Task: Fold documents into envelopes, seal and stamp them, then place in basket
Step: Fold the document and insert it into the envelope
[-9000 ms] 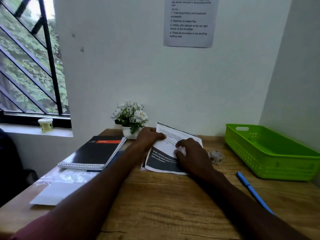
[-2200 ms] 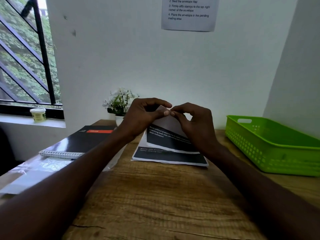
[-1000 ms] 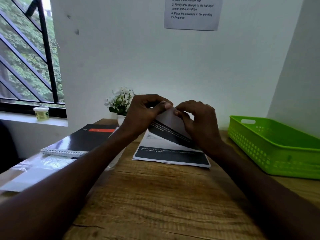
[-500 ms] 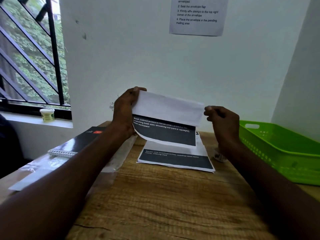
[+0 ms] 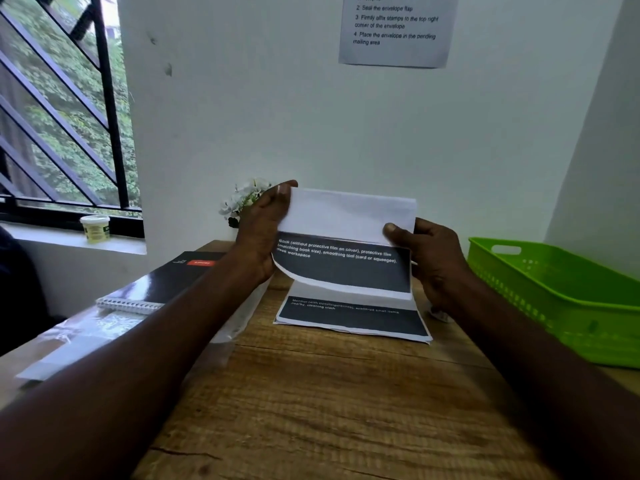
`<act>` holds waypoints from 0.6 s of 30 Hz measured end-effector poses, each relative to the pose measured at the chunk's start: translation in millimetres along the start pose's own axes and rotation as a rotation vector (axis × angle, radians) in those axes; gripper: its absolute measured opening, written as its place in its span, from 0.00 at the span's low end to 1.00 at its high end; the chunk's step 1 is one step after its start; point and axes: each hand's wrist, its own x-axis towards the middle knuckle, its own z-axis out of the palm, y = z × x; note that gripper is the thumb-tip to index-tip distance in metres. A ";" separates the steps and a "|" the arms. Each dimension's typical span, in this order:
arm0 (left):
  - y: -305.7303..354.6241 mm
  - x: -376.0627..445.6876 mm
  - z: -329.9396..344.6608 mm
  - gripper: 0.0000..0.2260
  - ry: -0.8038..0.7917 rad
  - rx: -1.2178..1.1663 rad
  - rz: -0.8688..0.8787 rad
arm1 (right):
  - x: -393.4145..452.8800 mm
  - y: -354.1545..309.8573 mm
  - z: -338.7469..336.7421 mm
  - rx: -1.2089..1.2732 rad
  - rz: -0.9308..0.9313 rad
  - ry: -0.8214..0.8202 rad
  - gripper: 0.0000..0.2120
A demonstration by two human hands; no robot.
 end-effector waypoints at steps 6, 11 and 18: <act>-1.6 -0.2 -1.0 0.12 -0.077 0.117 -0.136 | 4.0 0.8 -3.1 0.043 -0.037 0.125 0.11; -1.4 0.3 0.5 0.13 -0.038 0.090 -0.145 | 6.4 -2.2 -2.1 -0.003 -0.064 0.139 0.15; 1.1 3.7 -2.8 0.11 0.037 -0.044 -0.182 | -0.4 -4.6 -0.5 0.019 -0.034 0.177 0.17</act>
